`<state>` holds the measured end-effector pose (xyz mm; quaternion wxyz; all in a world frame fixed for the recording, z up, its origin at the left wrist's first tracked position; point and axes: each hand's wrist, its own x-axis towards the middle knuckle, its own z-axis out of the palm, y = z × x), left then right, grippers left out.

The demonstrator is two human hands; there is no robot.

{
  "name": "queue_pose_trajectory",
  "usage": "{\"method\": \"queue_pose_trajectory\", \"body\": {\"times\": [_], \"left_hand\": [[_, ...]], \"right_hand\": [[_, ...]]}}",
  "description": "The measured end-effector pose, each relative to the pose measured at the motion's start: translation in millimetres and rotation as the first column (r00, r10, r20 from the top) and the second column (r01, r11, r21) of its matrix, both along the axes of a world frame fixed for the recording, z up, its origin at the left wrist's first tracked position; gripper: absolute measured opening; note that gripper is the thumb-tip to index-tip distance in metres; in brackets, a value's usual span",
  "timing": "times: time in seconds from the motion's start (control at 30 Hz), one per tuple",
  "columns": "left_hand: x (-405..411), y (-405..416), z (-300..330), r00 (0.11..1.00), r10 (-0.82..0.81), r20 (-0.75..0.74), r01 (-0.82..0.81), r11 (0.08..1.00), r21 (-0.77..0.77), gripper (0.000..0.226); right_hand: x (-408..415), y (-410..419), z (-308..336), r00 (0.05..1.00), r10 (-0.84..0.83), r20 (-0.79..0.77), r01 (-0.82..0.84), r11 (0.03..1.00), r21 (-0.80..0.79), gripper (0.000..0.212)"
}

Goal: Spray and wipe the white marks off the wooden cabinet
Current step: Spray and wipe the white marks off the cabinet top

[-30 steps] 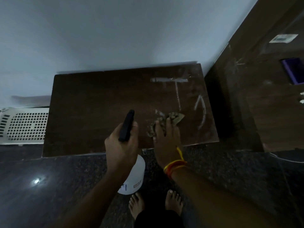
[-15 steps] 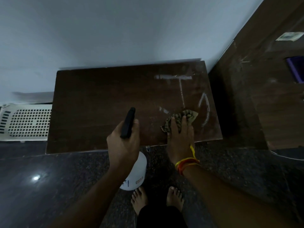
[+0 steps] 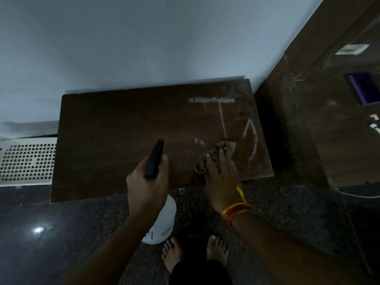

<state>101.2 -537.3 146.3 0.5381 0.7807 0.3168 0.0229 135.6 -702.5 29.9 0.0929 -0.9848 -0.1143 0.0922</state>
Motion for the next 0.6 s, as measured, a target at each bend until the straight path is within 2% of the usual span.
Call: {"method": "queue_pose_trajectory", "body": {"times": [0.13,0.27,0.33,0.5,0.6], "left_hand": [[7.9,-2.9,-0.9,1.0,-0.012,0.026,0.013,1.0,-0.012,0.03],[14.4,-7.4,-1.5,1.0,0.013,0.015,-0.012,0.999,-0.031,0.024],[17.3,-8.5,-2.0,1.0,0.008,0.015,-0.007,1.0,-0.024,0.024],[20.7,-6.6,-6.4,1.0,0.01,0.002,-0.01,1.0,-0.009,0.023],[23.1,-2.1,-6.4,1.0,0.007,-0.012,-0.007,1.0,-0.015,0.025]], "right_hand": [[-1.6,-2.5,-2.1,0.999,-0.019,0.038,0.021,0.998,-0.057,0.073],[-0.4,5.8,-9.9,0.999,-0.002,-0.034,0.0,0.999,-0.052,0.072],[11.0,9.6,-10.8,0.999,0.031,-0.015,-0.032,0.998,-0.056,0.069],[48.8,35.4,-4.4,0.999,-0.033,-0.036,0.034,0.999,0.035,0.059],[34.1,34.6,-6.3,0.999,-0.019,-0.032,0.02,0.999,0.028,0.062]]}}
